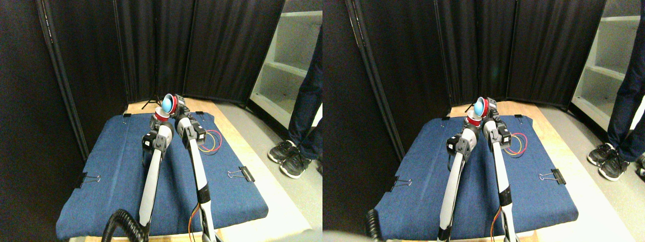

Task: Pour (bimanual)

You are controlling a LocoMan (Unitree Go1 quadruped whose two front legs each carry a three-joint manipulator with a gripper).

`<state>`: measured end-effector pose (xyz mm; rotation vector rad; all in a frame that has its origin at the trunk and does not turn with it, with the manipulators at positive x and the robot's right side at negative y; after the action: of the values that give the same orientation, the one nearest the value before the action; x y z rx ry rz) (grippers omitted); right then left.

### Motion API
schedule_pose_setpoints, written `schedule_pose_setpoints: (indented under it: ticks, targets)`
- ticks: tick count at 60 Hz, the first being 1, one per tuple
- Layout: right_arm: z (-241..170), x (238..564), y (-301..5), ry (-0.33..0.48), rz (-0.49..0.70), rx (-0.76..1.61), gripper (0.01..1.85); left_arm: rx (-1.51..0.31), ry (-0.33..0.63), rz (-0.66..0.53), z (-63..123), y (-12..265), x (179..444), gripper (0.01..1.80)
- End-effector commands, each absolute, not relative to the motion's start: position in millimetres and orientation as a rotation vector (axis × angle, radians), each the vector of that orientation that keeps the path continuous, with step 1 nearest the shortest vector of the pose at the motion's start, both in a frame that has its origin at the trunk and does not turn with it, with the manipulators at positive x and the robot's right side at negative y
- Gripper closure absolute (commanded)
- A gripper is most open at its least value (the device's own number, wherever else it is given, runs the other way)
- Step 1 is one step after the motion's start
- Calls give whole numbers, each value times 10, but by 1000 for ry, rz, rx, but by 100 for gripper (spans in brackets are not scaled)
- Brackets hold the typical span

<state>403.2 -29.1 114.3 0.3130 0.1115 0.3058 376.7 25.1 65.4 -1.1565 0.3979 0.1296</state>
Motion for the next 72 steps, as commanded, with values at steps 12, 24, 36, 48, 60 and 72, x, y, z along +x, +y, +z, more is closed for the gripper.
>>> schedule_pose_setpoints:
  ticks: [12,24,36,48,60,72]
  targets:
    - [1253,3970,-193,-11,365,124,153,-1181,365,114,708,226,3821,148]
    - [1248,3971,-246,-69,367,62,153,-1185,363,121,696,227,3825,148]
    - [1265,3950,-303,-86,357,80,153,-1187,363,128,690,217,3819,148]
    - [1225,4024,-420,113,175,709,153,-1186,362,123,691,245,3817,148]
    - [1111,4067,-581,220,11,1114,153,-1181,362,106,702,277,3789,148]
    - [1038,4097,-654,289,-102,1310,153,-1181,360,103,715,299,3777,148]
